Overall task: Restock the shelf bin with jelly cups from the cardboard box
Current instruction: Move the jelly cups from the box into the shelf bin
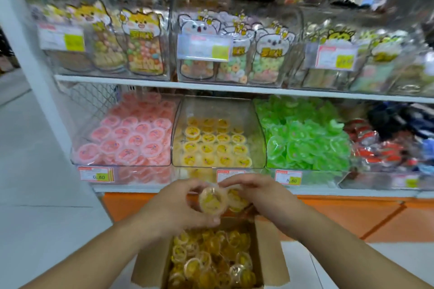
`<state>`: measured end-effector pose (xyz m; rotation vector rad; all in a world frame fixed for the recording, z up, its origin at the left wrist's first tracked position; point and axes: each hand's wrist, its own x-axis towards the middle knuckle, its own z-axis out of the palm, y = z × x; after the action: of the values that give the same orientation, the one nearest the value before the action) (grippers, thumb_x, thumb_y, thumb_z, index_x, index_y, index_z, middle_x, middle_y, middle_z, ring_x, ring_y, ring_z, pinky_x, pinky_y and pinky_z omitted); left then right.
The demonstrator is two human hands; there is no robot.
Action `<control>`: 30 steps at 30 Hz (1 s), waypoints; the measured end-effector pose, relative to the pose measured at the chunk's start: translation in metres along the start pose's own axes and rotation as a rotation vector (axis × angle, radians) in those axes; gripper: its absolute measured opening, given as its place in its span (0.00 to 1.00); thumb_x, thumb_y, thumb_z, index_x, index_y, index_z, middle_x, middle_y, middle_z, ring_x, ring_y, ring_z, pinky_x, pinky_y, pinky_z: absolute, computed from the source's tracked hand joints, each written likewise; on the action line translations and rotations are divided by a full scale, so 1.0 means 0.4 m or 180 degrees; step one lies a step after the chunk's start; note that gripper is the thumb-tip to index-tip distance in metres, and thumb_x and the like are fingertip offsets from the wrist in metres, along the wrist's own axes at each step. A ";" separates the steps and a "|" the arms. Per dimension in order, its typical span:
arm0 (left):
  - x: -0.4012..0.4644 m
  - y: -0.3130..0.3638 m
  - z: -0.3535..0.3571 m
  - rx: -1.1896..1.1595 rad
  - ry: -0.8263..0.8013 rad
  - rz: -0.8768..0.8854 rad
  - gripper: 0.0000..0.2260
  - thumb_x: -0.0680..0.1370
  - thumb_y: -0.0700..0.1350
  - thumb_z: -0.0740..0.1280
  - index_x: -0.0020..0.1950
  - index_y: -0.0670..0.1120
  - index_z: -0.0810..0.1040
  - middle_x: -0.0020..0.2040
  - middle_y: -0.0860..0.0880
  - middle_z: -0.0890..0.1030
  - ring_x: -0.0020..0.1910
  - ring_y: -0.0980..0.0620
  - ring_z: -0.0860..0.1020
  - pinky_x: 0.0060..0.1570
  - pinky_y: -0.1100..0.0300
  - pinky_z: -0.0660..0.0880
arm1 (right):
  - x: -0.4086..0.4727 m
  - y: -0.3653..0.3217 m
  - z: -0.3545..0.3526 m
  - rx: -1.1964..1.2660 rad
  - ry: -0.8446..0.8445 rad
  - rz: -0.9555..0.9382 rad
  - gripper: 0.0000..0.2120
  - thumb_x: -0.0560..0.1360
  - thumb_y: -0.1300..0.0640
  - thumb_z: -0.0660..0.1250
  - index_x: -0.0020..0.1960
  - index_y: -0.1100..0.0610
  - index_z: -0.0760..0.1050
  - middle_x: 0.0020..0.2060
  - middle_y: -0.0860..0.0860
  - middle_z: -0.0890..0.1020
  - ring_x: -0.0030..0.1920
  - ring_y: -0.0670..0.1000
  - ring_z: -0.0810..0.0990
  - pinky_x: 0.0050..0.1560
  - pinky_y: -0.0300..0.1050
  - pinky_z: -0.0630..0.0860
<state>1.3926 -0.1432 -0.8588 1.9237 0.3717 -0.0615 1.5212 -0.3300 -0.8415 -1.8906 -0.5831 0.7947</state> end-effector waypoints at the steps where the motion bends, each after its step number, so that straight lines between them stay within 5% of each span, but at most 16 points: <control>1: 0.001 0.019 0.000 0.0033 0.0030 0.0044 0.27 0.57 0.55 0.84 0.54 0.61 0.83 0.51 0.54 0.86 0.49 0.47 0.86 0.56 0.44 0.82 | -0.004 -0.010 -0.008 0.0019 0.0033 -0.0021 0.22 0.80 0.67 0.60 0.51 0.45 0.88 0.40 0.55 0.81 0.37 0.55 0.77 0.36 0.46 0.75; 7: 0.058 0.133 -0.010 0.0383 0.0318 0.0312 0.23 0.64 0.53 0.84 0.54 0.62 0.80 0.48 0.55 0.84 0.43 0.52 0.85 0.45 0.47 0.83 | 0.009 -0.055 -0.066 0.0440 0.0184 -0.0175 0.10 0.78 0.62 0.72 0.55 0.50 0.86 0.41 0.52 0.83 0.34 0.50 0.78 0.36 0.45 0.74; 10: 0.128 0.166 -0.034 0.0457 0.0493 0.0333 0.22 0.68 0.48 0.84 0.57 0.57 0.79 0.48 0.54 0.83 0.41 0.53 0.84 0.40 0.53 0.81 | 0.036 -0.069 -0.122 0.0120 0.0429 -0.0399 0.16 0.73 0.61 0.78 0.56 0.44 0.85 0.49 0.46 0.87 0.37 0.50 0.80 0.41 0.51 0.77; 13: 0.228 0.178 -0.050 0.0638 0.0762 0.0441 0.20 0.68 0.48 0.84 0.55 0.54 0.80 0.46 0.53 0.84 0.36 0.56 0.81 0.41 0.59 0.79 | 0.072 -0.088 -0.171 -0.0605 0.0858 -0.0646 0.18 0.73 0.60 0.78 0.57 0.41 0.82 0.47 0.44 0.85 0.29 0.41 0.75 0.33 0.38 0.74; 15: 0.309 0.176 -0.055 0.0966 0.0912 0.0430 0.18 0.68 0.51 0.83 0.53 0.54 0.81 0.44 0.56 0.84 0.36 0.60 0.80 0.40 0.61 0.78 | 0.097 -0.094 -0.189 -0.0966 0.1072 -0.0835 0.18 0.75 0.58 0.77 0.60 0.42 0.80 0.48 0.40 0.82 0.33 0.37 0.78 0.35 0.29 0.71; 18: 0.441 0.164 -0.058 0.1386 0.0946 0.0445 0.16 0.68 0.54 0.82 0.51 0.54 0.83 0.42 0.57 0.85 0.40 0.58 0.83 0.44 0.57 0.81 | 0.129 -0.086 -0.201 -0.1468 0.1150 -0.1017 0.21 0.75 0.52 0.77 0.65 0.38 0.77 0.58 0.35 0.77 0.50 0.37 0.76 0.50 0.30 0.70; 21: 0.555 0.166 -0.048 0.1959 0.0961 0.0631 0.19 0.69 0.59 0.79 0.55 0.51 0.84 0.48 0.53 0.83 0.49 0.51 0.81 0.51 0.56 0.79 | 0.149 -0.070 -0.206 -0.1506 0.1118 -0.1129 0.22 0.75 0.52 0.77 0.64 0.35 0.76 0.57 0.33 0.74 0.56 0.37 0.74 0.56 0.31 0.71; 25: 0.704 0.158 -0.036 0.2681 0.0985 0.0509 0.25 0.67 0.69 0.73 0.59 0.59 0.83 0.60 0.47 0.80 0.61 0.41 0.80 0.60 0.52 0.79 | 0.168 -0.052 -0.208 -0.1443 0.1178 -0.1199 0.21 0.74 0.51 0.77 0.62 0.34 0.77 0.55 0.32 0.74 0.58 0.33 0.73 0.53 0.23 0.68; 30: 0.780 0.125 -0.027 0.2750 0.0790 0.0289 0.24 0.72 0.58 0.73 0.69 0.64 0.77 0.68 0.49 0.70 0.68 0.40 0.69 0.66 0.46 0.73 | 0.188 -0.028 -0.208 -0.1447 0.1165 -0.1183 0.23 0.73 0.50 0.76 0.63 0.32 0.76 0.54 0.32 0.74 0.55 0.34 0.75 0.50 0.26 0.71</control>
<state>1.7015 -0.0790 -0.8776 2.8144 0.4667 0.0952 1.6326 -0.3229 -0.8254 -2.1732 -0.8983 0.0668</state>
